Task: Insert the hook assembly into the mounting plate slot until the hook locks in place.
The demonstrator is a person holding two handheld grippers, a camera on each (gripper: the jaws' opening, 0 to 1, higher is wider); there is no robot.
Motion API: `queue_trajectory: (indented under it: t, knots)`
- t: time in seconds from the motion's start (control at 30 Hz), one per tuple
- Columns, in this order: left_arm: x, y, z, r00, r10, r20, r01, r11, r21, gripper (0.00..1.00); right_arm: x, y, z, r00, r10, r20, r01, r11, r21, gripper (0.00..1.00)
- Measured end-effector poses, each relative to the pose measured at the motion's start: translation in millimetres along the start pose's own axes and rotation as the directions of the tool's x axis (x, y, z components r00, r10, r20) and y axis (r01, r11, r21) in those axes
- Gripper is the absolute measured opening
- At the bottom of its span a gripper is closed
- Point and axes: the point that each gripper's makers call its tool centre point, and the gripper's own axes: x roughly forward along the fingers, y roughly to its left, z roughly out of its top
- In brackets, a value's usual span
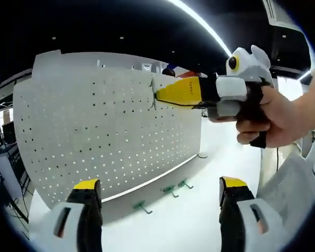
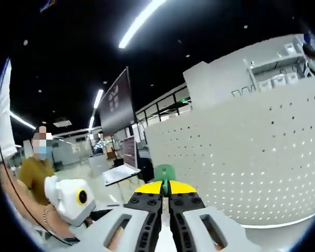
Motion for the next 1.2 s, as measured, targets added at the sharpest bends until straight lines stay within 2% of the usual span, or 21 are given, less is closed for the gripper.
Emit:
queue_trajectory:
  t: [0.17,0.27,0.5,0.7,0.93,1.0,1.2]
  knots:
    - [-1.8,2.4,-10.4,0.999,-0.001,-0.033,0.001,1.0,-0.007,0.93,7.4,-20.1,11.9,0.995,-0.101,0.009,0.102,0.993,-0.055,0.0]
    - [-2.0,3.0,-23.1,0.997,-0.015,-0.072,0.012,0.999,-0.04,0.93,11.0,-33.2,20.4,0.986,-0.164,0.025,0.165,0.982,-0.089,0.0]
    - [-4.0,1.3,-37.0,0.994,-0.028,-0.101,0.024,0.999,-0.045,0.93,25.6,-46.6,35.3,0.977,-0.209,0.05,0.214,0.969,-0.12,0.0]
    - [-5.8,-4.1,-47.1,0.99,-0.055,-0.131,0.05,0.998,-0.048,0.92,40.2,-66.8,49.3,0.962,-0.26,0.079,0.268,0.958,-0.107,0.0]
    - [-8.5,-2.4,-55.3,0.988,-0.062,-0.141,0.053,0.996,-0.069,0.91,55.6,-81.6,53.3,0.947,-0.308,0.092,0.317,0.942,-0.107,0.0]
    - [-9.1,-2.9,-57.3,0.988,-0.064,-0.143,0.054,0.996,-0.073,0.91,60.2,-85.9,54.4,0.942,-0.322,0.098,0.331,0.94,-0.083,0.0]
    - [-11.1,-5.4,-63.5,0.985,-0.076,-0.157,0.066,0.995,-0.07,0.9,75.6,-91.7,55.2,0.93,-0.349,0.111,0.361,0.926,-0.108,0.0]
